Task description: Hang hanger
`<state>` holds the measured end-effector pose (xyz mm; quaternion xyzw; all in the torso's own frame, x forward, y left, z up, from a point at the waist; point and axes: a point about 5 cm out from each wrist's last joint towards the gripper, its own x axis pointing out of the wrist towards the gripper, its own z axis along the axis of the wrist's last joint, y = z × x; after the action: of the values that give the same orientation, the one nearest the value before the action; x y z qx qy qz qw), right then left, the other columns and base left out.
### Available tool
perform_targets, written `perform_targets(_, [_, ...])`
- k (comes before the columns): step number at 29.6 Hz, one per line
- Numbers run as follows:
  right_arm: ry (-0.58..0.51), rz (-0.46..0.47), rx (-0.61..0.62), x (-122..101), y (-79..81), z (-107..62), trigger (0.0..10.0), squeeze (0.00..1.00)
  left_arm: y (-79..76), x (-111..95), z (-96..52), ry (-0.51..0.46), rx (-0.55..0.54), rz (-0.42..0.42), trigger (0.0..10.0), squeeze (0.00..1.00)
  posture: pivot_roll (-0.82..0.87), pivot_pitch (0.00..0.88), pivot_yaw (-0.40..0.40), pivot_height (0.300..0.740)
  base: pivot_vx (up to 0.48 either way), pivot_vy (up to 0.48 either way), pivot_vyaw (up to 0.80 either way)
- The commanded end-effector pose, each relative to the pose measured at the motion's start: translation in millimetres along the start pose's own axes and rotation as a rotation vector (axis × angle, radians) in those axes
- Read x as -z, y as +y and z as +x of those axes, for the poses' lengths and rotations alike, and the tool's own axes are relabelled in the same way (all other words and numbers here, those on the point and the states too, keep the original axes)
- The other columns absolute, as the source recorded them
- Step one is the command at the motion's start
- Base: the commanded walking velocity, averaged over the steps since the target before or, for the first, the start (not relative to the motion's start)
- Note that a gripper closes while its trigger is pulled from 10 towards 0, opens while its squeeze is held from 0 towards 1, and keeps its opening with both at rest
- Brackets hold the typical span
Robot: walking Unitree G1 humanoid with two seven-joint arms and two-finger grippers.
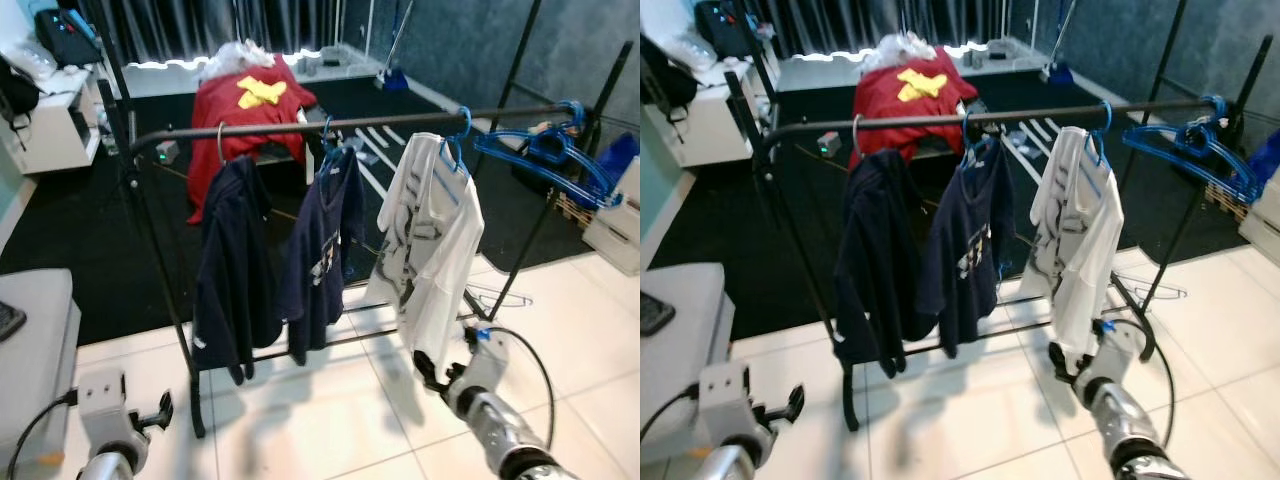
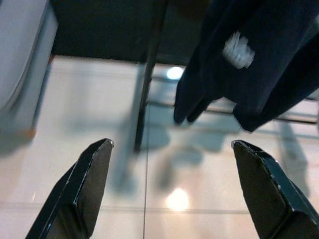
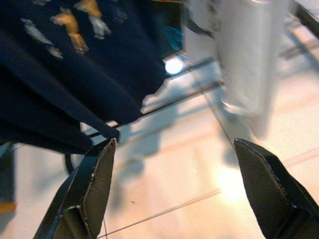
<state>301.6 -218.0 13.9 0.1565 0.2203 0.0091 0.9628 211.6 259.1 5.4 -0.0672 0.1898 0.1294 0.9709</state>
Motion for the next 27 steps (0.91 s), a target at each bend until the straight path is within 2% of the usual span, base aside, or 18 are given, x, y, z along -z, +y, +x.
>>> perform_targets(1, [0.012, -0.06, 0.001, 2.8, 1.1, -0.3, 10.0, 0.0, -2.0, 3.8, -0.9, 0.02, 0.008, -0.004, 10.0, 0.0, -0.08, 0.046, -0.028, 0.736, 0.0, -0.469, 0.77])
perform_targets(13, [-0.061, -0.081, -0.015, -17.4, 8.2, 5.7, 10.0, 0.0, -1.6, 3.1, -0.4, 0.019, 0.011, -0.006, 10.0, 0.0, -0.08, 0.048, -0.026, 0.736, 0.0, -0.469, 0.77])
perform_targets(15, [-0.195, -0.083, -0.022, -63.7, -5.1, 4.3, 10.0, 0.0, -3.0, 2.2, 0.2, 0.007, 0.022, -0.019, 10.0, 0.0, -0.08, 0.048, -0.028, 0.736, 0.0, -0.232, 0.77])
perform_targets(16, [-0.195, -0.083, -0.022, -63.7, -5.1, 4.3, 10.0, 0.0, -3.0, 2.2, 0.2, 0.007, 0.022, -0.019, 10.0, 0.0, -0.08, 0.048, -0.028, 0.736, 0.0, 0.0, 0.78])
perform_targets(17, [-0.254, -0.092, -0.027, -85.0, -7.1, 3.2, 10.0, 0.0, -3.9, 1.8, 0.5, 0.003, 0.028, -0.022, 10.0, 0.0, -0.08, 0.047, -0.029, 0.736, 0.0, 0.0, 0.64])
perform_targets(18, [-0.254, -0.092, -0.027, -85.0, -7.1, 3.2, 10.0, 0.0, -3.9, 1.8, 0.5, 0.003, 0.028, -0.022, 10.0, 0.0, -0.08, 0.047, -0.029, 0.736, 0.0, 0.0, 0.64])
perform_targets(19, [-0.3, -0.095, -0.028, -100.6, -6.1, 2.7, 10.0, 0.0, -4.5, 1.4, 0.7, 0.0, 0.032, -0.024, 10.0, 0.0, -0.08, 0.047, -0.032, 0.736, 0.0, 0.0, 0.0])
perform_targets(20, [-0.3, -0.095, -0.028, -100.6, -6.1, 2.7, 10.0, 0.0, -4.5, 1.4, 0.7, 0.0, 0.032, -0.024, 10.0, 0.0, -0.08, 0.047, -0.032, 0.736, 0.0, 0.0, 0.0])
perform_targets(21, [-0.333, -0.099, -0.028, -111.6, -1.4, 3.8, 10.0, 0.0, -4.7, 0.6, 0.8, -0.006, 0.033, -0.03, 10.0, 0.0, -0.08, 0.046, -0.035, 0.736, 0.0, 0.0, 0.0])
perform_targets(27, [-0.402, -0.121, -0.045, -132.8, 14.1, 5.8, 10.0, 0.0, -4.6, -1.5, 0.1, -0.021, 0.037, -0.041, 10.0, 0.0, -0.08, 0.049, -0.038, 0.736, 0.0, 0.0, 0.0])
